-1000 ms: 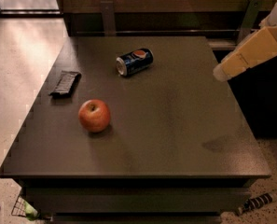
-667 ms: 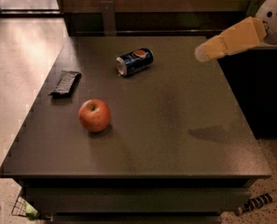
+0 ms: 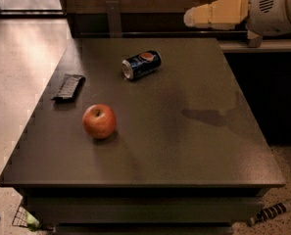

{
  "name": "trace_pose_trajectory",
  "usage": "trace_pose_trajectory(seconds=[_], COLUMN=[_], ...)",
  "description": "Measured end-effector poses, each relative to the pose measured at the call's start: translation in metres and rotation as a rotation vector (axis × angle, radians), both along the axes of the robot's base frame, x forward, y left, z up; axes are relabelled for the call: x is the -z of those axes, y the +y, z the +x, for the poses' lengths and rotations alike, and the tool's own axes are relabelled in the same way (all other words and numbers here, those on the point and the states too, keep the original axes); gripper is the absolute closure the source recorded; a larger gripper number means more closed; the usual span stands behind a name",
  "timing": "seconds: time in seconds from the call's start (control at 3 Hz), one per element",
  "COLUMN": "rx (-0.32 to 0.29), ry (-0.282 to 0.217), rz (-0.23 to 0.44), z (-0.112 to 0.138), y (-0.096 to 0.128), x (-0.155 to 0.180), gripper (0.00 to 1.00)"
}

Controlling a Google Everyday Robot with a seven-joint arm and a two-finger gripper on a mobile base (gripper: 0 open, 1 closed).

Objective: Place pepsi can upright

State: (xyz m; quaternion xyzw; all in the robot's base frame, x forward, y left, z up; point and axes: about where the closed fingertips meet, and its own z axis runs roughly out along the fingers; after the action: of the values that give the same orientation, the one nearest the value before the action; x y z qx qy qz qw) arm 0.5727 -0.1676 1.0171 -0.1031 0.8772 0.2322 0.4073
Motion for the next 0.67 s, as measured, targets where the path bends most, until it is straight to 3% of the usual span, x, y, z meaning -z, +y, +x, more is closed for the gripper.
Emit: trace_pose_trajectory(seconds=[0.67], rx=[0.028], ry=[0.015], rz=[0.034], z=[0.0019], y=[0.0019], x=[-0.0023], gripper=[0.0])
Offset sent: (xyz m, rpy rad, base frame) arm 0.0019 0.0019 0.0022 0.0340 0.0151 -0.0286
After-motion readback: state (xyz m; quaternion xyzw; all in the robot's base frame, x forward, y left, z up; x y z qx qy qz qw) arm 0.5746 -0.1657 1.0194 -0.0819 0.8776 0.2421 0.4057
